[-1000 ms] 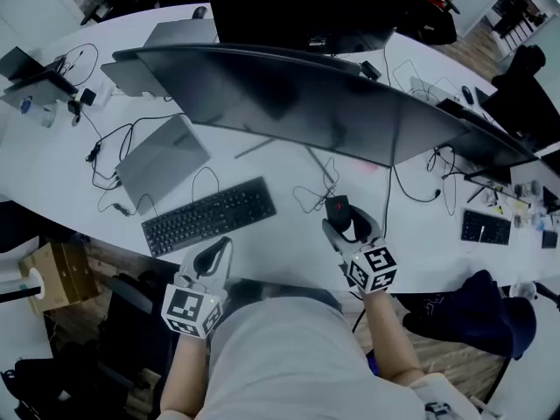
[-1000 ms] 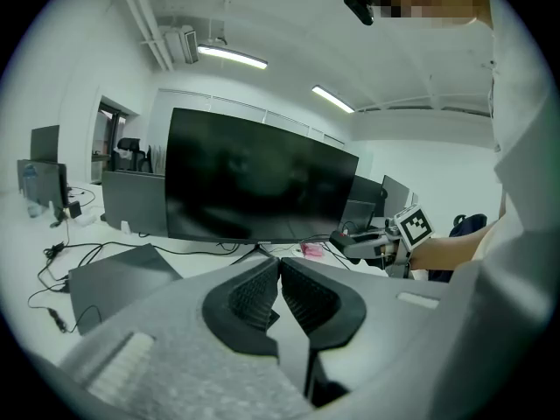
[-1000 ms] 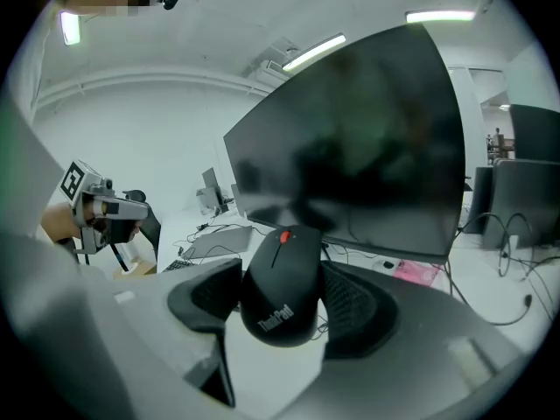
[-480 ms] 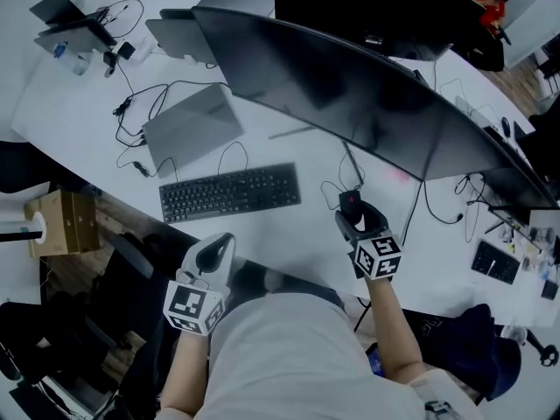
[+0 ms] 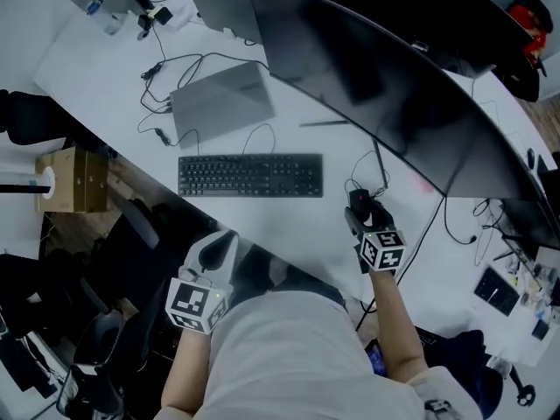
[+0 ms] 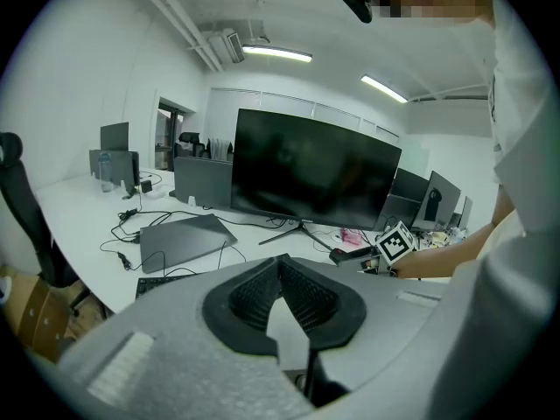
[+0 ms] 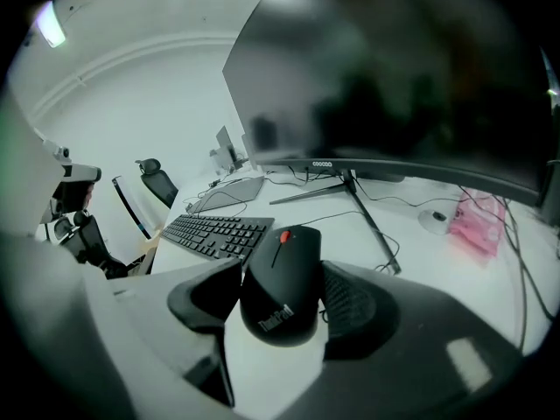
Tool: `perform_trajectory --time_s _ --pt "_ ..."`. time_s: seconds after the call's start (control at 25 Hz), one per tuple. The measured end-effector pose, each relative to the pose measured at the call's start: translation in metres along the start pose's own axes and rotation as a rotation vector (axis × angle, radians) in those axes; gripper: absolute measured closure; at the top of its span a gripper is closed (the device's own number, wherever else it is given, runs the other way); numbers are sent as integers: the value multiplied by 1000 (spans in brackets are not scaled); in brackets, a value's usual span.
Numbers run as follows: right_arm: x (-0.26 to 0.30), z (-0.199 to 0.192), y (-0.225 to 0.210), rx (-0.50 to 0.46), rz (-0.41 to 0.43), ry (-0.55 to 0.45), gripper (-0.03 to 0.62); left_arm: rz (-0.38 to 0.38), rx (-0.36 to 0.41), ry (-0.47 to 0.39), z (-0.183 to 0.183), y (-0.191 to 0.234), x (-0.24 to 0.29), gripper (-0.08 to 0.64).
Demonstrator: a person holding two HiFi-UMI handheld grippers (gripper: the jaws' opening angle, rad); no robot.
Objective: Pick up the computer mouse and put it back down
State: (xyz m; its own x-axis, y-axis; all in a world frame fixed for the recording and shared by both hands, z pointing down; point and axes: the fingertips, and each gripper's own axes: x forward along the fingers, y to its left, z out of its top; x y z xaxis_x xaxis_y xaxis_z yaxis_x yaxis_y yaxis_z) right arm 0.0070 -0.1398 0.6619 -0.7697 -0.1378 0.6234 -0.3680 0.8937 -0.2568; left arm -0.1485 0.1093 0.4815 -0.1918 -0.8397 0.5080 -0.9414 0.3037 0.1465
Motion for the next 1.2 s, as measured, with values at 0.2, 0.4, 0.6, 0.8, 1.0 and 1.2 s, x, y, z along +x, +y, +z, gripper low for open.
perform_trajectory --time_s 0.2,0.4,0.6,0.8,1.0,1.2 --pt "20 -10 -4 -10 1 43 308 42 -25 6 -7 7 -8 543" --pt "33 -19 -6 -20 1 81 308 72 -46 9 -12 8 -14 543" --pt "41 -29 -7 -29 -1 110 308 88 -63 7 -17 8 -18 543" --pt "48 -35 -9 -35 -4 129 307 97 -75 10 -23 9 -19 543" --pt "51 -41 -11 -33 -9 147 307 103 -81 9 -25 8 -22 543" --pt "53 -42 -12 -31 -11 152 307 109 -83 11 -26 9 -24 543"
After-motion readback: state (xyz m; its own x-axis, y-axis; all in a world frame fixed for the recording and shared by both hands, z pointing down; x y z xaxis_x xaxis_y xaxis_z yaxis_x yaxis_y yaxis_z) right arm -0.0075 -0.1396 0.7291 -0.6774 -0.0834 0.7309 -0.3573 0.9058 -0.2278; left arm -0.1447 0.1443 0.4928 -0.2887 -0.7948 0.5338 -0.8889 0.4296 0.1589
